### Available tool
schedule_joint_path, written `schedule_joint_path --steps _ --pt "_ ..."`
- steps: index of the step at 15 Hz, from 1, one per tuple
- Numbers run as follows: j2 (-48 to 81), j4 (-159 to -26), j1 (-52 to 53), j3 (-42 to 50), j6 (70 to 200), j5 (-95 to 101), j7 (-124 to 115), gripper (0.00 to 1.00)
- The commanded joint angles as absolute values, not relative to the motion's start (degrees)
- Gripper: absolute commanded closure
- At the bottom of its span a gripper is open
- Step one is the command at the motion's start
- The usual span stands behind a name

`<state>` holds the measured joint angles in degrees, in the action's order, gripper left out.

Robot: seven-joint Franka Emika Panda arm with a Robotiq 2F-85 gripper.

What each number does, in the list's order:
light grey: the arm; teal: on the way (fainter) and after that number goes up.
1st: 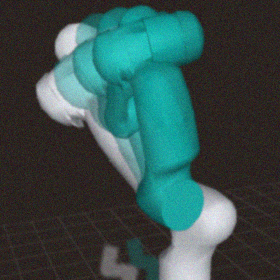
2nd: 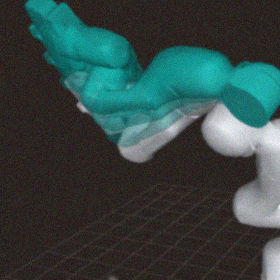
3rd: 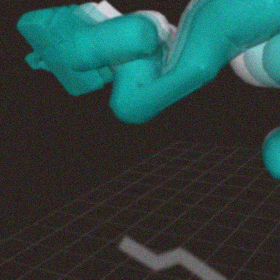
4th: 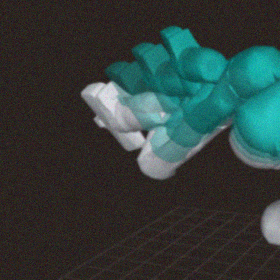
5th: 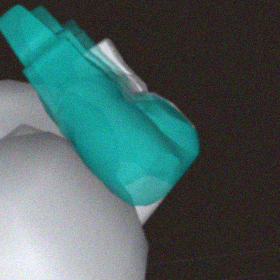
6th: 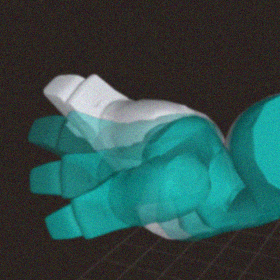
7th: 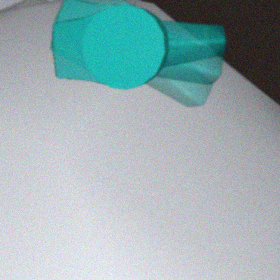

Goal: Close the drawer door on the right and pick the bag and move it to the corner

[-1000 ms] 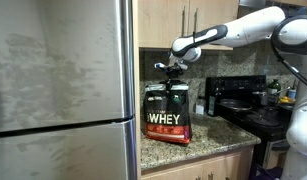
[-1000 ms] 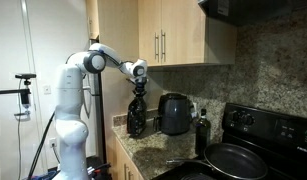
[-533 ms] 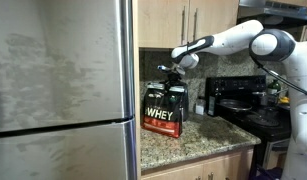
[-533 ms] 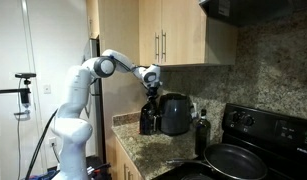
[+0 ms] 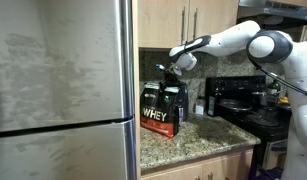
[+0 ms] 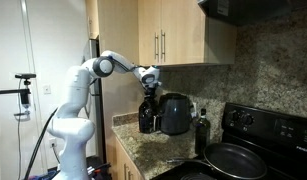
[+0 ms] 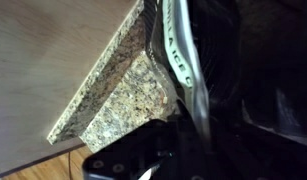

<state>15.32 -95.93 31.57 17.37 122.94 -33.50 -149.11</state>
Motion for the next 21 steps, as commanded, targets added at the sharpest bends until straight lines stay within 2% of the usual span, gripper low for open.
schedule_joint_path --steps 1,3,4,6,9,10,11,12,16,19,20,21 --pt "20.81 -91.34 44.63 30.12 128.03 -48.06 -149.06 1.00" --pt "24.48 -90.32 52.35 38.51 130.41 -56.96 -149.08 1.00" --pt "20.97 -94.27 46.93 32.31 128.33 -50.20 -149.10 0.98" --pt "23.65 -92.89 51.61 36.91 129.91 -54.41 -149.17 0.98" --pt "26.65 -90.92 51.69 37.28 132.83 -56.42 -148.48 1.00" --pt "28.74 -87.46 41.37 26.17 137.91 -56.34 -148.07 1.00" --pt "33.50 -84.45 46.19 32.85 139.25 -63.96 -145.24 1.00" --pt "34.12 -81.25 36.79 21.30 143.11 -62.13 -146.20 1.00" --pt "38.62 -72.23 28.20 7.30 156.52 -57.76 -148.35 1.00" --pt "39.55 -72.34 26.17 1.80 163.93 -51.03 -146.98 1.00" --pt "38.59 -73.86 26.16 1.25 164.95 -47.87 -147.43 0.73" --pt "37.57 -75.64 26.63 1.55 166.42 -44.26 -147.85 0.72"
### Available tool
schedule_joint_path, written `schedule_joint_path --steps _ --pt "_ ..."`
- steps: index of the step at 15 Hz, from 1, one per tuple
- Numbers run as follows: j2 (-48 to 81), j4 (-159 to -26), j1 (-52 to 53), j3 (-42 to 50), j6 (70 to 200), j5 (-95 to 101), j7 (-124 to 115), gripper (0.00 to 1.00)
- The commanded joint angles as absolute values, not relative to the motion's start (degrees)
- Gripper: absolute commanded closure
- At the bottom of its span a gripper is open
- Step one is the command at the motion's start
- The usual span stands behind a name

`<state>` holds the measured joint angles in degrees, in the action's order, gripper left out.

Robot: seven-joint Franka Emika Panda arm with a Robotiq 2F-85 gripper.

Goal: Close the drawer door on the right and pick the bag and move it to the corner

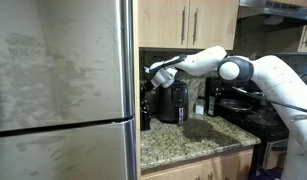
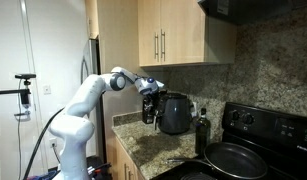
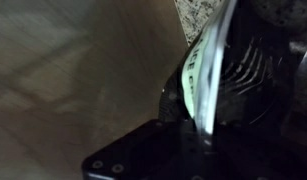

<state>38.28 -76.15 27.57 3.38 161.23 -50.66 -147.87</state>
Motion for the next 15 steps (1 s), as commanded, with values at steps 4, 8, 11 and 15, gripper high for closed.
schedule_joint_path --steps 4,8,11,15 --pt "28.68 -85.36 37.90 17.49 168.37 -37.33 -149.02 0.46" --pt "21.03 -96.43 49.72 36.81 163.22 -32.85 -149.26 0.18" --pt "18.95 -100.55 58.22 51.50 155.91 -29.26 -149.21 0.00" --pt "13.56 -102.14 73.67 71.08 135.64 -25.72 -149.15 0.00"
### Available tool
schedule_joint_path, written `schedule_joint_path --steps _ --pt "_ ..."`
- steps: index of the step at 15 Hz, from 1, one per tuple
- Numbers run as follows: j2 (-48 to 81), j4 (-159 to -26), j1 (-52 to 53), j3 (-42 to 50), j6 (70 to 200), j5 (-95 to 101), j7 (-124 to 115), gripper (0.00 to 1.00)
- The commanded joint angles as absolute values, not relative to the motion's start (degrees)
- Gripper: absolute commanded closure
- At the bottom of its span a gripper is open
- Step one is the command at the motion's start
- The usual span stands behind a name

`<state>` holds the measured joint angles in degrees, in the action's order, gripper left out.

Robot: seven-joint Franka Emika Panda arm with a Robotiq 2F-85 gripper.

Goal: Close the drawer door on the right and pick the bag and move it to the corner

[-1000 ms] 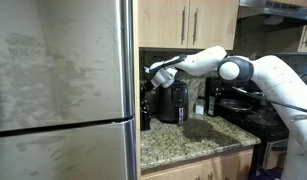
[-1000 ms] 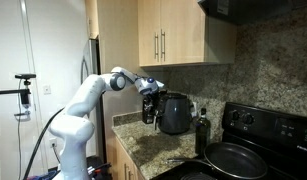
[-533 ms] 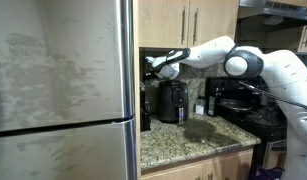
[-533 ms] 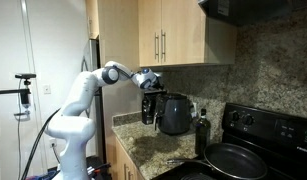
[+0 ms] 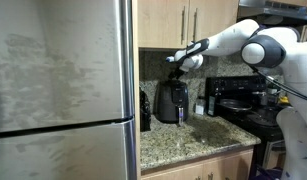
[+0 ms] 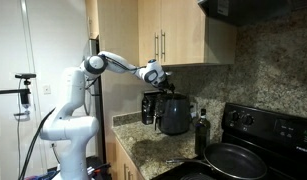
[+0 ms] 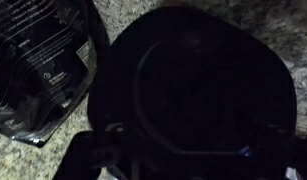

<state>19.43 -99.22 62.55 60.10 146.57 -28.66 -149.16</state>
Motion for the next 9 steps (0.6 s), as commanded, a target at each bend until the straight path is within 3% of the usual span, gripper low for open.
schedule_joint_path --steps 1,5,9 --pt "11.25 -102.06 76.81 74.09 131.23 -24.29 -149.15 0.00" --pt "1.33 -99.49 90.61 84.98 117.29 -19.05 -149.15 0.00" --pt "-3.12 -95.67 94.39 86.69 105.10 -22.85 -149.21 0.00"
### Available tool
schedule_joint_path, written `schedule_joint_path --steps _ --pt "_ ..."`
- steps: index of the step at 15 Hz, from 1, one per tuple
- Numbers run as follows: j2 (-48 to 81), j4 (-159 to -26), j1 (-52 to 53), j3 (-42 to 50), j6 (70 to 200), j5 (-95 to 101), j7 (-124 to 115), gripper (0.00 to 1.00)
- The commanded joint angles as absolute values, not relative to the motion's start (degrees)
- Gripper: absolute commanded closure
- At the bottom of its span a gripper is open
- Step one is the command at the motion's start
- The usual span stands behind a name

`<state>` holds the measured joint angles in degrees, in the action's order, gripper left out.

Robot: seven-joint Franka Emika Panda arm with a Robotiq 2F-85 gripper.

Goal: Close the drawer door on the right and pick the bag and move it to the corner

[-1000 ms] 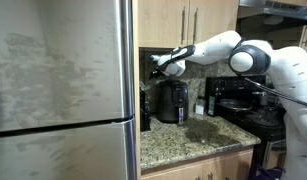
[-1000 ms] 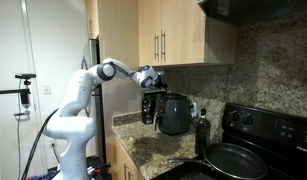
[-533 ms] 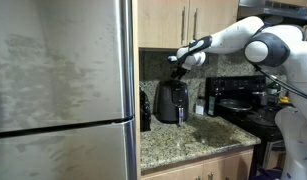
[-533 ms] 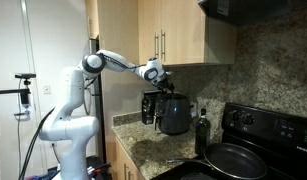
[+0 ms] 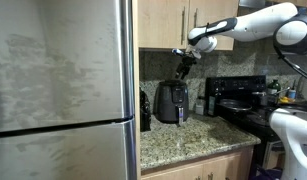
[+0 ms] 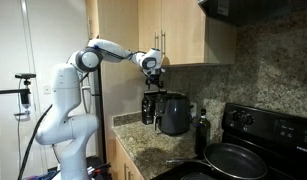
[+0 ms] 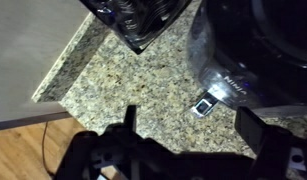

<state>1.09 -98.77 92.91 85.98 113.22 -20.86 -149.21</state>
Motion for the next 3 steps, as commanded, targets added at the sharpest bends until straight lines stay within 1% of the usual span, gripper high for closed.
schedule_joint_path --steps 1,3 --pt "-0.13 -98.05 93.78 86.06 110.58 -21.28 -149.26 0.00" --pt "-1.45 -96.68 94.56 86.04 107.46 -21.72 -149.28 0.00"
